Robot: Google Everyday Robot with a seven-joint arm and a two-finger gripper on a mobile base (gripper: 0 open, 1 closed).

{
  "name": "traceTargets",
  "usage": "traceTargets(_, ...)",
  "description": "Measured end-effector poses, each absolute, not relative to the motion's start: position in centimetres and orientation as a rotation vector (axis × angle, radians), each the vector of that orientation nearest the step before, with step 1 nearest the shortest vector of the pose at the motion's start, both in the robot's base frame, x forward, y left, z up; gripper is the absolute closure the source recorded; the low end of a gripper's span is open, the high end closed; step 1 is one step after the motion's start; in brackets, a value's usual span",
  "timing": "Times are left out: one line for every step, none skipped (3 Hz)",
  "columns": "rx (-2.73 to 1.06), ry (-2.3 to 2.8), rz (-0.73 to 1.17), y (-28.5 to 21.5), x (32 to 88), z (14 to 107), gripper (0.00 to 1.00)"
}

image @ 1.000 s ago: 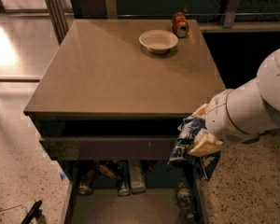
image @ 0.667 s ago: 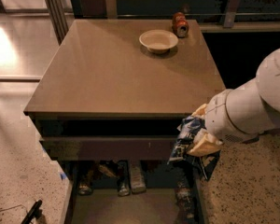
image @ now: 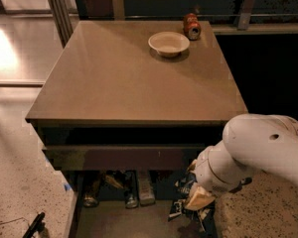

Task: Place blue chip bag into middle drawer

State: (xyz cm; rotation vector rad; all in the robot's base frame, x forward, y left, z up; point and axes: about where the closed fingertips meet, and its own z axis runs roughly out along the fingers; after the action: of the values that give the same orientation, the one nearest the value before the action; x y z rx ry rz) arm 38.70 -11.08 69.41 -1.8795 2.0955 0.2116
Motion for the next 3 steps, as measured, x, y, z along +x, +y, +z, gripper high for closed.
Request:
traceTargets(-1.936, 2.123, 0.272, -10.5, 36.9, 65.4, 1.00)
traceTargets(-1.937, 2.123, 0.276, -10.5, 36.9, 65.3, 1.00)
traceTargets(-1.953, 2.099, 0.376, -8.6, 37.6, 62.6, 1.00)
